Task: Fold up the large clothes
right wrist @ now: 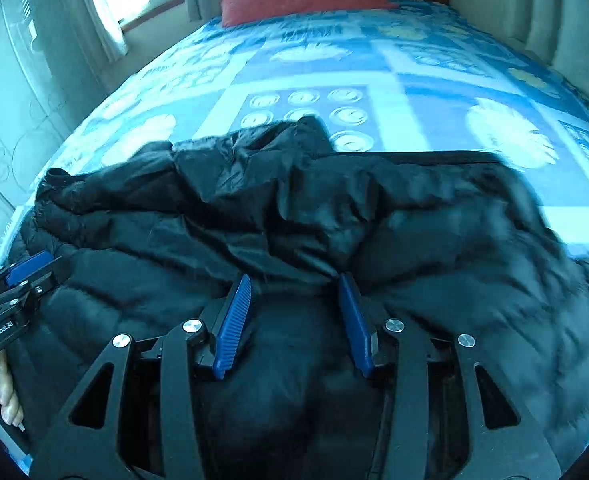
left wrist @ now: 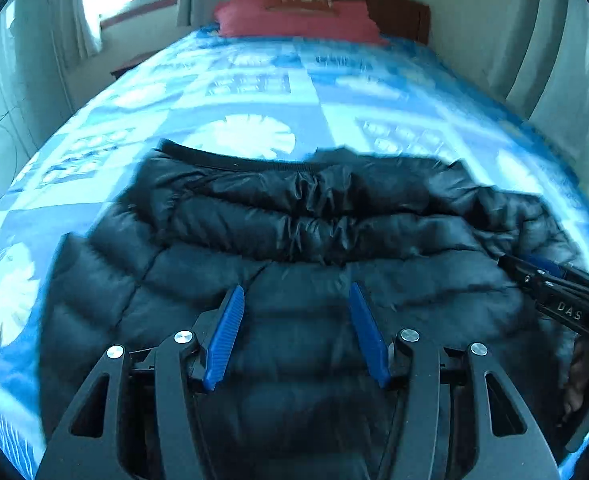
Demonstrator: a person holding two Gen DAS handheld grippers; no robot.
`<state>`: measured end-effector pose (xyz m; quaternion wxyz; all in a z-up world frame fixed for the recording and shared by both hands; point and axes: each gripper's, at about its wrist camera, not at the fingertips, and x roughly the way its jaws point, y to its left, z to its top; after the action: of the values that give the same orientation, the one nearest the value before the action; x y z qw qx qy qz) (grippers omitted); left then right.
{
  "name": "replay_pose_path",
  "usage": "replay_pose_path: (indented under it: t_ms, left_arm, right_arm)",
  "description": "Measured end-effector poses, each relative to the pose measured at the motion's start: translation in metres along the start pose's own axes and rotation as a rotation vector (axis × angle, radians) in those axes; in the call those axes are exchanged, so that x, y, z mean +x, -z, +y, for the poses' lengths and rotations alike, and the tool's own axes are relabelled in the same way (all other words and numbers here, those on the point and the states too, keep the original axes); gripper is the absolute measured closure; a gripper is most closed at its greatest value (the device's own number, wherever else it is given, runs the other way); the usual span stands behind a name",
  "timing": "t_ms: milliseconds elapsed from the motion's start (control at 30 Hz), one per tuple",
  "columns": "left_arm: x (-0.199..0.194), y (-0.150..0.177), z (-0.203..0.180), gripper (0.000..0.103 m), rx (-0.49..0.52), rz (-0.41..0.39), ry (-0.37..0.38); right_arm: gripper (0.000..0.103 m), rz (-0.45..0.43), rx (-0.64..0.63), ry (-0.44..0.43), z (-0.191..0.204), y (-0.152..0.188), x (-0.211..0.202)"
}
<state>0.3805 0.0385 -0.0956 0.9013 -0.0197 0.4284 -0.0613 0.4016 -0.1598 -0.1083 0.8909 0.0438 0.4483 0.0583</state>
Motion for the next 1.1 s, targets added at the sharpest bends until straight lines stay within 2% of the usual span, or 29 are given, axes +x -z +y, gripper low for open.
replay_pose_path:
  t_ms: [67, 133, 267, 367, 433, 567, 600, 633, 767, 867, 933, 1000, 1033, 1067, 1100]
  left_arm:
    - [-0.019, 0.011, 0.006, 0.048, 0.000, -0.037, -0.003]
    - [-0.024, 0.025, 0.017, 0.048, -0.006, -0.045, -0.049]
    - [-0.007, 0.034, 0.028, 0.046, 0.002, -0.027, -0.037]
    - [-0.023, 0.033, 0.032, 0.046, -0.034, -0.027, -0.019]
    - [-0.042, 0.039, 0.041, 0.046, -0.074, -0.032, -0.018]
    - [-0.078, 0.066, 0.067, 0.044, -0.147, -0.050, -0.072]
    - [-0.087, 0.076, 0.075, 0.038, -0.173, -0.056, -0.090]
    - [-0.098, 0.089, 0.086, 0.031, -0.210, -0.068, -0.125]
    - [-0.116, 0.130, 0.116, 0.024, -0.329, -0.063, -0.207]
    - [-0.114, 0.156, 0.130, 0.021, -0.432, -0.044, -0.138]
    - [-0.110, 0.162, 0.133, 0.022, -0.503, -0.029, -0.024]
    - [-0.104, 0.161, 0.134, 0.022, -0.538, -0.021, 0.073]
    - [-0.100, 0.161, 0.133, 0.022, -0.555, -0.018, 0.088]
    - [-0.097, 0.160, 0.132, 0.022, -0.563, -0.017, 0.081]
    - [-0.093, 0.159, 0.130, 0.029, -0.572, -0.025, 0.080]
  right_arm:
    - [0.055, -0.020, -0.016, 0.044, -0.005, 0.010, -0.014]
    - [0.054, -0.032, -0.023, 0.087, -0.013, 0.021, -0.017]
    - [0.052, -0.036, 0.008, 0.036, -0.024, 0.028, -0.010]
    - [0.052, -0.048, 0.070, 0.017, -0.033, 0.030, -0.036]
    - [0.044, -0.071, 0.074, 0.039, -0.038, 0.040, -0.058]
    - [0.032, -0.110, 0.091, 0.139, -0.062, 0.080, -0.105]
    - [0.031, -0.107, 0.114, 0.153, -0.071, 0.091, -0.113]
    - [0.030, -0.099, 0.146, 0.159, -0.081, 0.103, -0.119]
    - [0.026, -0.067, 0.282, 0.124, -0.116, 0.140, -0.126]
    - [0.025, -0.045, 0.382, 0.056, -0.133, 0.159, -0.121]
    - [0.025, -0.039, 0.446, -0.007, -0.137, 0.166, -0.116]
    - [0.025, -0.040, 0.452, -0.034, -0.132, 0.166, -0.111]
    - [0.027, -0.044, 0.444, -0.033, -0.130, 0.166, -0.110]
    - [0.035, -0.047, 0.430, -0.021, -0.126, 0.166, -0.109]
    - [0.038, -0.056, 0.425, -0.010, -0.124, 0.166, -0.109]
